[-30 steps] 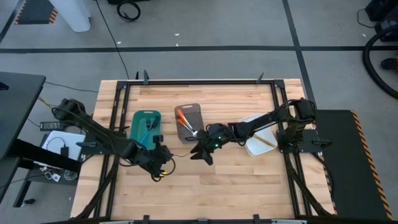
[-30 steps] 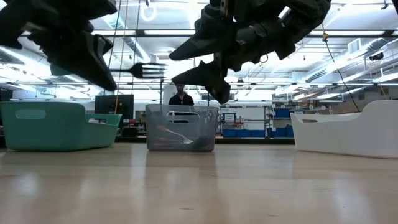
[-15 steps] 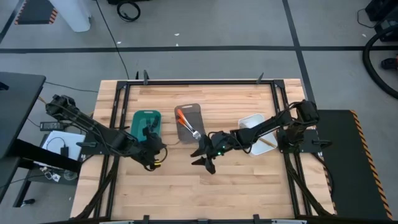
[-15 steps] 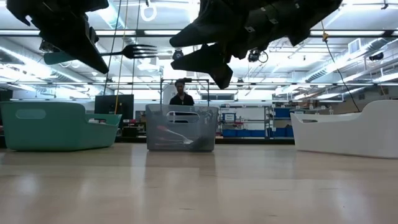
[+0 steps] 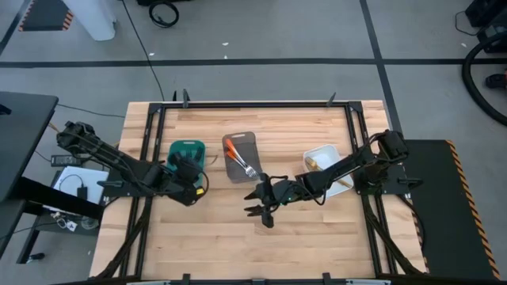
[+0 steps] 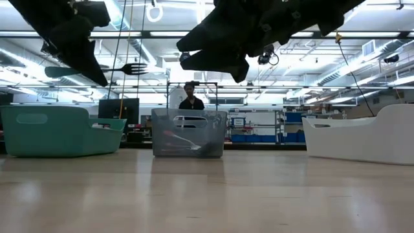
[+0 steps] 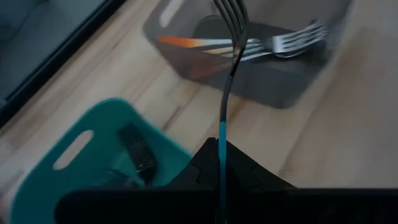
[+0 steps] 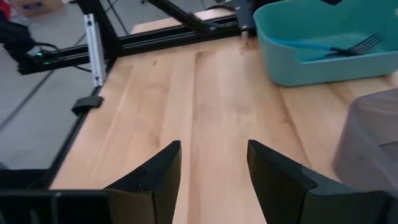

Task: Sort silverware by color (type)
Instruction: Put the blue fork into the green bin

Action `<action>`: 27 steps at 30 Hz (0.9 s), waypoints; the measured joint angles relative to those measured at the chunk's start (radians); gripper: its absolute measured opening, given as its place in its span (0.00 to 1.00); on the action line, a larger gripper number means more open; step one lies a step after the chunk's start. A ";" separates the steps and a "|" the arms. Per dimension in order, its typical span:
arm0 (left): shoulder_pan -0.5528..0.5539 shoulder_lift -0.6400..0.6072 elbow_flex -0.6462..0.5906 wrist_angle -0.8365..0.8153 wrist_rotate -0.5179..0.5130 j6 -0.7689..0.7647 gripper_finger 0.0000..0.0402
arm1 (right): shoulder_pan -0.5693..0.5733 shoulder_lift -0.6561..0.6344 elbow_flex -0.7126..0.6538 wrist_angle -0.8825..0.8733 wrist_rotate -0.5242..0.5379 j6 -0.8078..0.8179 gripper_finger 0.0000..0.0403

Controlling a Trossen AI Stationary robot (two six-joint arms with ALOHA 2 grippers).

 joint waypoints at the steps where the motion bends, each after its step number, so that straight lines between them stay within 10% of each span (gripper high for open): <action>1: 0.000 0.000 0.000 -0.015 -0.005 -0.014 0.02 | 0.005 0.000 0.000 0.000 0.020 -0.007 0.47; 27: 0.017 -0.162 -0.258 -0.073 -0.021 -0.307 0.02 | 0.034 0.006 0.000 0.009 0.058 -0.030 0.47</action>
